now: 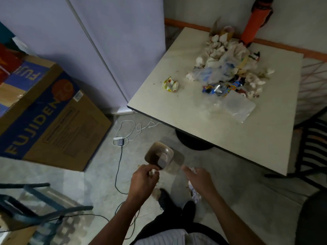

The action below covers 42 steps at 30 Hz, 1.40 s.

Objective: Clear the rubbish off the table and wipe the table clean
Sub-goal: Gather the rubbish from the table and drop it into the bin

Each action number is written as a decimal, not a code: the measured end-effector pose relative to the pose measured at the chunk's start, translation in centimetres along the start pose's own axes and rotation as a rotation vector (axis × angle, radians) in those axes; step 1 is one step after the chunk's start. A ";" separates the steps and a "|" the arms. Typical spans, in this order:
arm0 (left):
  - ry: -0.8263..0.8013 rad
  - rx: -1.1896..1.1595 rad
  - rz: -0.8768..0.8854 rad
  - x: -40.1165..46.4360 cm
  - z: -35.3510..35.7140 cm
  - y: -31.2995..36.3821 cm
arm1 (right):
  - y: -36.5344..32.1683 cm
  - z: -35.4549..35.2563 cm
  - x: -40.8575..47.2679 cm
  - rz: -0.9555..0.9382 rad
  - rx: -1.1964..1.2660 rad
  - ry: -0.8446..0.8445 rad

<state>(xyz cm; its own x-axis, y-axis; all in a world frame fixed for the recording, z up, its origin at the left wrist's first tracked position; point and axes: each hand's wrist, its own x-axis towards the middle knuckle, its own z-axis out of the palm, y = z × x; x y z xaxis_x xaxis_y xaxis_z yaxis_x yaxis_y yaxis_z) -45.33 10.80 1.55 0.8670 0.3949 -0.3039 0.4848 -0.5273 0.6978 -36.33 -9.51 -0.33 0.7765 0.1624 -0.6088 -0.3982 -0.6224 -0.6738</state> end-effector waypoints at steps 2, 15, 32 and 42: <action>-0.016 0.011 0.016 -0.7 0.9 0.8 | 1.4 -0.3 -0.7 0.009 0.025 0.026; -0.161 0.152 0.137 -0.4 2.6 0.3 | 5.2 -0.4 -2.8 0.149 0.243 0.188; -0.438 0.190 0.232 12.3 -5.7 -8.5 | -5.2 14.4 0.9 0.390 0.360 0.288; -0.528 0.299 0.263 17.9 -0.1 -15.2 | -1.0 21.7 9.2 0.612 0.610 0.306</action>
<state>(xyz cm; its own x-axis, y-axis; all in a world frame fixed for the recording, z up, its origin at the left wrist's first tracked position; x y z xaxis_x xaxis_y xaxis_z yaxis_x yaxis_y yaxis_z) -37.20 25.97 -14.44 0.8639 -0.1573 -0.4785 0.1944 -0.7722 0.6049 -39.36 9.21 -14.33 0.4055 -0.3265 -0.8538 -0.9042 -0.0064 -0.4270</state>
